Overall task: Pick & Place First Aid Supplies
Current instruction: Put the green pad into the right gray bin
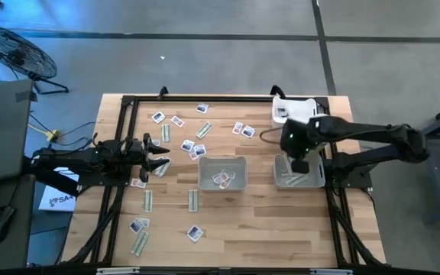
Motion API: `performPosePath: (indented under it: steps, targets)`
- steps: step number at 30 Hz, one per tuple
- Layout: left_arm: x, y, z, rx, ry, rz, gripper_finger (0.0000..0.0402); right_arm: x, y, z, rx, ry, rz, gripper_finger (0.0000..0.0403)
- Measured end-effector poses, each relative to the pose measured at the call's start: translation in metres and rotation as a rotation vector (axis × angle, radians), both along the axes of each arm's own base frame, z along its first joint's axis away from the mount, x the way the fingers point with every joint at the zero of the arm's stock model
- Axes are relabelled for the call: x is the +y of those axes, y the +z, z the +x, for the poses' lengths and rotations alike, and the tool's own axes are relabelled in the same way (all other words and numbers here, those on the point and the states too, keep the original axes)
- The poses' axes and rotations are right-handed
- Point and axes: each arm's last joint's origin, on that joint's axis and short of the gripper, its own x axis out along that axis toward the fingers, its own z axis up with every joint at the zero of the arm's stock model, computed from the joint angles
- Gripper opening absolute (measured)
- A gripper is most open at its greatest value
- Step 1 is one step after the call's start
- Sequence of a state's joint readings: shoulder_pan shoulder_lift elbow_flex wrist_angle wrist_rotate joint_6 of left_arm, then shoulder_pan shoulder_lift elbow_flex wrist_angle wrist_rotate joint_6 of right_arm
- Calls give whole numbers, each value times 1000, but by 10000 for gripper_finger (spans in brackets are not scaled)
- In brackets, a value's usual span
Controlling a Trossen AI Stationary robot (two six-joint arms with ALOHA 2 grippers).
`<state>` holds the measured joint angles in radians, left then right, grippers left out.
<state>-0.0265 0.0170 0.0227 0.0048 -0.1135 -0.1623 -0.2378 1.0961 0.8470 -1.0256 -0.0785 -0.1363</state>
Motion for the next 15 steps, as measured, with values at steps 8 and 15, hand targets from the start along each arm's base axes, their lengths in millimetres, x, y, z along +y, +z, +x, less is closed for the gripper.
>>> performPosePath:
  steps: [8, 15]
  targets:
    - [0, 0, 0, 0, 0, 0, 186, 20, -30, 7, -43, 55, -15, 0]
    - [0, 0, 0, 0, 0, 0, 186, 24, -37, 12, 3, 19, -36, 13]
